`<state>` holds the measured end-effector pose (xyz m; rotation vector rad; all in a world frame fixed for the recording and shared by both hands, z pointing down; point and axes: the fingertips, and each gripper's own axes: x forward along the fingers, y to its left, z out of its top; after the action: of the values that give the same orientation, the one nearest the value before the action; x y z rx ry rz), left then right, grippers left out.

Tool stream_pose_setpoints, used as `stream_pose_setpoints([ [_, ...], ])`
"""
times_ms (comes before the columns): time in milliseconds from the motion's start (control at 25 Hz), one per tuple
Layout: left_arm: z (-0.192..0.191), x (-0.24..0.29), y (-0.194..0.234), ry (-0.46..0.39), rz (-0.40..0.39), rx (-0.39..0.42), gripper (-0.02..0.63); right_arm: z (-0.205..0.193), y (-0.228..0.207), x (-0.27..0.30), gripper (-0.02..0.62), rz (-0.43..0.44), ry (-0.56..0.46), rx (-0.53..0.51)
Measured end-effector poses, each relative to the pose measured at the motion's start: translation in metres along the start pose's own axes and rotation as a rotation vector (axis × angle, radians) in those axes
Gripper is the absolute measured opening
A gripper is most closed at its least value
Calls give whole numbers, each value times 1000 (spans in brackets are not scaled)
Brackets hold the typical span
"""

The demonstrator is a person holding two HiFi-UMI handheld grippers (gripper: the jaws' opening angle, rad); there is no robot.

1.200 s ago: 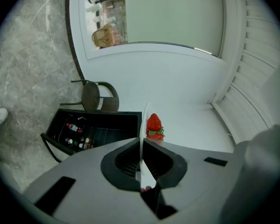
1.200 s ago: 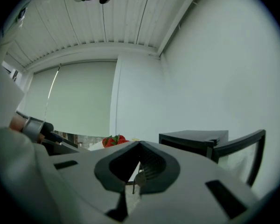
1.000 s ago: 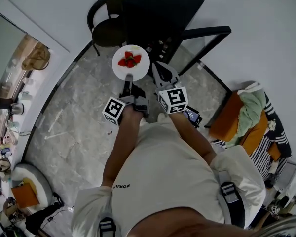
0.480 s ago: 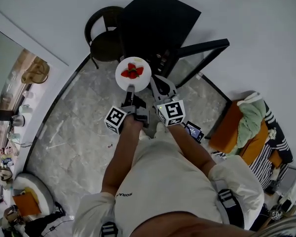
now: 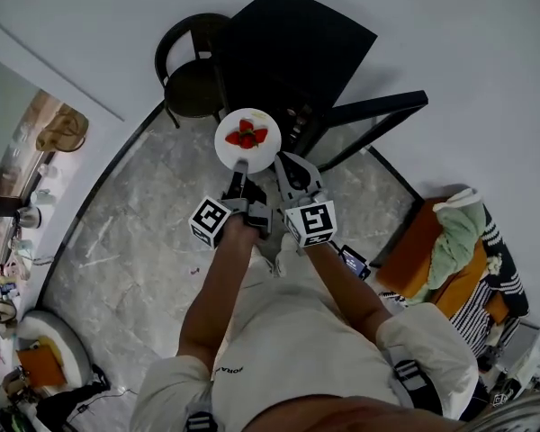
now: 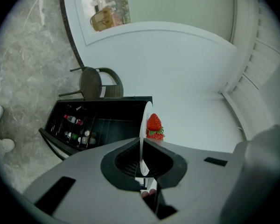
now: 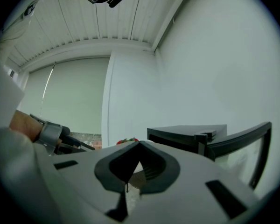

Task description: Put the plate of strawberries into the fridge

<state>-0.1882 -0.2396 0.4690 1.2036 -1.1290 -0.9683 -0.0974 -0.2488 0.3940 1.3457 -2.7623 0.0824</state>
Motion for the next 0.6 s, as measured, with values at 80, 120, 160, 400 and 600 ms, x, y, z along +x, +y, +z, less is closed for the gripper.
stream_pose_setpoints([
  [80, -3, 7, 5, 7, 3, -5, 11, -7, -6, 3, 11, -4, 11, 2],
  [120, -5, 11, 8, 10, 4, -5, 11, -11, -9, 4, 12, -6, 15, 4],
  [160, -6, 14, 10, 13, 4, -3, 11, -15, -12, 4, 12, -9, 19, 7],
  [400, -9, 29, 29, 29, 9, 6, 11, -33, -27, 8, 11, -28, 24, 17],
  [600, -13, 40, 54, 55, 31, 8, 11, -51, -32, 11, 12, -36, 33, 15],
])
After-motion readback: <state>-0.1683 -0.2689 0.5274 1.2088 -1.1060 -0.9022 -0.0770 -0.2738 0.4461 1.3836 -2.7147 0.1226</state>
